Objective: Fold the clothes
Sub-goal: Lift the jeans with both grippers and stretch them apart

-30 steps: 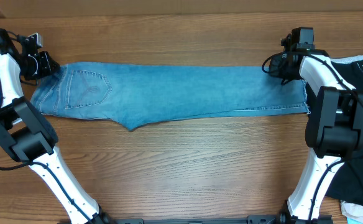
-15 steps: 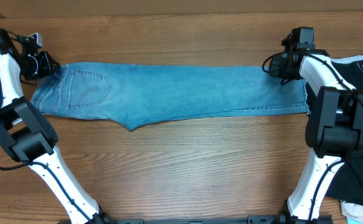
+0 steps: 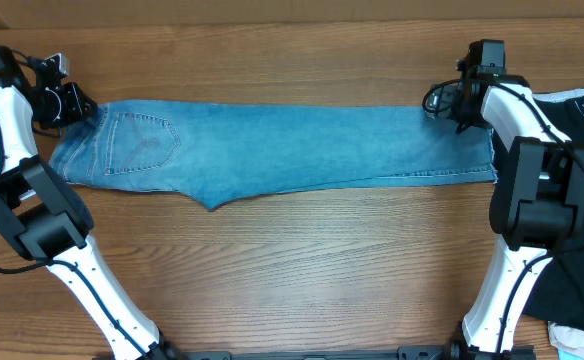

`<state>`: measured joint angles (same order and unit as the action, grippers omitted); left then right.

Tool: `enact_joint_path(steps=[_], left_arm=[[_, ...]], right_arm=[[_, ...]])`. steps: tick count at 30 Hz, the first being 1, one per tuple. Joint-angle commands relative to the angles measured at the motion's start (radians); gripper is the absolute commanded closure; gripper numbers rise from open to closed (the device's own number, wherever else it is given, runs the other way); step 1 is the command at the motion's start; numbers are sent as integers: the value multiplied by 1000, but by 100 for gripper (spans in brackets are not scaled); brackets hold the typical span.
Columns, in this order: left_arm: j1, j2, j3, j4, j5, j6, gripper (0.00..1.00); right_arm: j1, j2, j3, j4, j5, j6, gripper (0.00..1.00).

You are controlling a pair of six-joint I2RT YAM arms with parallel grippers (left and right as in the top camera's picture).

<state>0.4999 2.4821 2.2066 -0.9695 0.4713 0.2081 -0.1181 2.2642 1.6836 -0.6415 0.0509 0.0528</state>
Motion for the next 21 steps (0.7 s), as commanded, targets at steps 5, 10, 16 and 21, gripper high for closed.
enact_joint_path(steps=[5, 10, 16, 21], left_arm=[[-2, 3, 14, -6, -7, -14, 78], [-2, 3, 14, -7, -7, -14, 78], [-2, -6, 62, -6, 46, -82, 96], [-3, -101, 122, -49, 110, -146, 96]], right_arm=[[-6, 13, 8, -31, 2, 0, 52], [-6, 24, 5, -46, -8, 0, 96], [-6, -55, 70, -48, -13, -3, 96], [-6, -185, 79, -162, -64, 2, 96]])
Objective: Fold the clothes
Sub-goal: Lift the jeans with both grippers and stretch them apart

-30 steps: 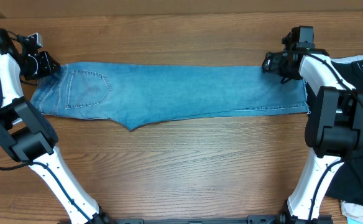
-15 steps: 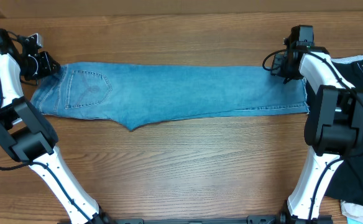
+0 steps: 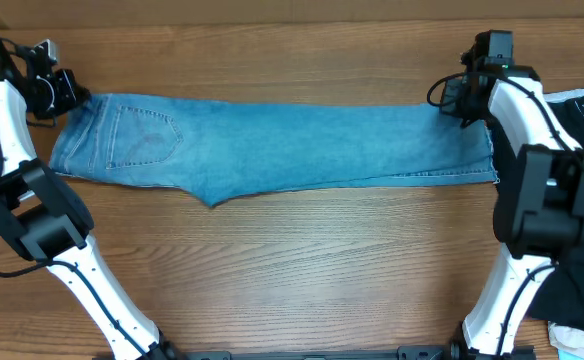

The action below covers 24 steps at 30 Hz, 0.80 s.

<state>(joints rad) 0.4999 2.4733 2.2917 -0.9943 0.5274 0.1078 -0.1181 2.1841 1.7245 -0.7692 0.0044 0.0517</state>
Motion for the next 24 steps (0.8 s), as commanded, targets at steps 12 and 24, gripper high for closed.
enact_joint_path(steps=[12, 24], left_arm=[[-2, -349, 37, -447, -39, -61, 96], [-24, -372, -28, -696, -318, -232, 96]], right_arm=[[-7, -312, 39, -447, -135, 31, 96], [-6, -333, 35, -839, -164, 27, 96]])
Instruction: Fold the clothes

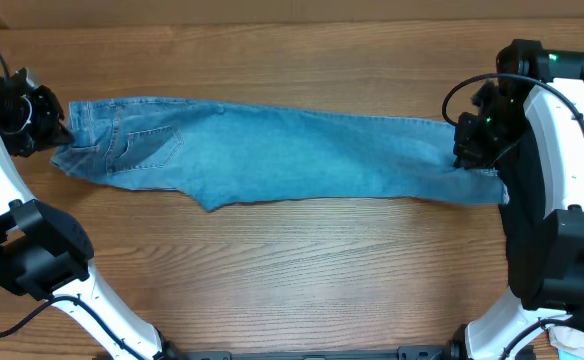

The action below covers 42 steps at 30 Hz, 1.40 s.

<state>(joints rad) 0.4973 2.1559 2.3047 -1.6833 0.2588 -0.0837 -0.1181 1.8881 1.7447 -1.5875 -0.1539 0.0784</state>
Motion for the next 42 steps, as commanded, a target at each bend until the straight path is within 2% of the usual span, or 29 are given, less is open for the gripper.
enact_joint_path(steps=[1, 6, 9, 12, 16, 19, 25, 27, 29, 33, 34, 37, 38, 40, 41, 42], left_arm=[[-23, -78, -82, -7, -50, -40, 96], [-27, -308, -298, -6, -53, -42, 96], [-31, -476, -426, -6, -53, -69, 96], [-37, -568, -532, 1, -47, -75, 96], [-89, -600, -691, 9, -44, -73, 96], [-129, -614, -780, -4, 31, -23, 96], [-313, -707, -1042, -7, 97, -25, 96], [-378, -715, -1130, -7, 109, -25, 96], [-443, -715, -1218, 2, 136, -29, 96], [-544, -715, -1336, 38, 168, -63, 96], [-553, -715, -1362, 47, 168, -68, 80], [-553, -715, -1383, 46, 169, -75, 48], [-553, -715, -1384, 45, 168, -75, 43], [-553, -715, -1384, 44, 167, -75, 40], [-553, -715, -1384, 42, 167, -75, 39], [-553, -715, -1384, 42, 167, -76, 38]], right_arm=[[-6, -39, 15, -37, -7, 1, 96], [-6, -95, 14, -103, -23, 1, 96], [-6, -216, -49, -104, -58, 5, 96], [-6, -306, -108, -71, -76, 5, 96], [-6, -322, -226, -37, -80, 5, 96], [-6, -324, -336, 2, -87, 5, 96], [-6, -324, -556, 84, -136, 27, 96], [-6, -324, -584, 91, -119, 42, 96], [-6, -324, -605, 103, -44, 118, 96], [-6, -324, -613, 110, -30, 133, 96], [-6, -324, -613, 111, -30, 132, 96], [-6, -324, -613, 112, -30, 132, 96], [-6, -324, -613, 116, -30, 132, 96], [-6, -324, -613, 118, -30, 132, 96], [-6, -324, -613, 121, -30, 132, 93], [-6, -324, -612, 134, -30, 132, 80]])
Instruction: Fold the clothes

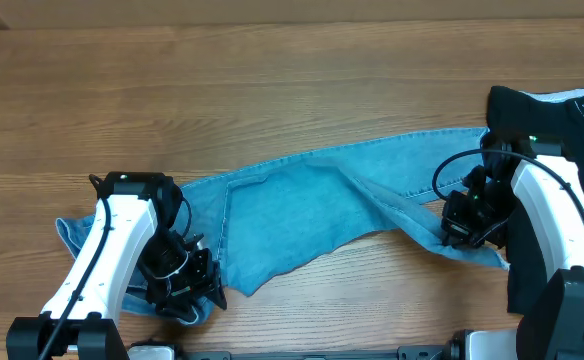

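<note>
A pair of light blue jeans (302, 210) lies crumpled across the middle of the wooden table (272, 80), its back pocket no longer showing. The waist end is bunched at the front left, where my left gripper (184, 285) is down in the fabric and looks shut on it. The leg ends twist toward the front right. There my right gripper (460, 226) presses into the hems and appears shut on them. The fingertips of both grippers are mostly hidden by cloth and wrists.
A pile of dark clothing (562, 125) with a white piece (570, 96) lies at the right edge, behind my right arm. Bare wood stretches along the far side and the front middle.
Both grippers have come from the far side toward the front with the jeans' ends. The jeans, then nearly flat with the pocket up, are now turned over on themselves and rumpled.
The jeans lay flat along the far half, my grippers at the waist's far corner and the hem's far corner. The cloth was then drawn taut. Then it sat a little nearer and slanted. Now both ends are at the front, with the cloth turned over.
</note>
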`<state>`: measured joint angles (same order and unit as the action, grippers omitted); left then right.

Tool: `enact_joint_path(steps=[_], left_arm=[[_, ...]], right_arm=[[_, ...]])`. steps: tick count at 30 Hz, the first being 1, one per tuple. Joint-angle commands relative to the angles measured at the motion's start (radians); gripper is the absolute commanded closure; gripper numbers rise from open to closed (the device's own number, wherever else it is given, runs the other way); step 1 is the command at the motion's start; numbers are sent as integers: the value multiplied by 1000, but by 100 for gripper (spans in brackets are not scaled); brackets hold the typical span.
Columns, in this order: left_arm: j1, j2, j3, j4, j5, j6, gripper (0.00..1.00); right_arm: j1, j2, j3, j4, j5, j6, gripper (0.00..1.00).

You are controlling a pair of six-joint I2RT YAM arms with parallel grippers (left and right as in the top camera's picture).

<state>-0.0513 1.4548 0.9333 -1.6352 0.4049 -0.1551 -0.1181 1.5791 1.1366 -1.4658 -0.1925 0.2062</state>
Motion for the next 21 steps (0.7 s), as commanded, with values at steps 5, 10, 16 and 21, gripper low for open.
enact_joint_path(steps=[5, 10, 16, 21], left_arm=[[-47, -13, -15, -5, 5, -31, 35], [-81, -13, -15, 11, -36, -74, 30], [-81, -13, -15, 15, -46, -90, 19], [-79, -13, -5, 74, -46, -142, 15]], right_arm=[[-7, -15, 23, 150, -3, 4, 21], [-6, -13, 63, 471, -183, -84, 19], [22, 6, 61, 671, -184, -129, 27], [23, 57, 61, 744, -185, -133, 27]])
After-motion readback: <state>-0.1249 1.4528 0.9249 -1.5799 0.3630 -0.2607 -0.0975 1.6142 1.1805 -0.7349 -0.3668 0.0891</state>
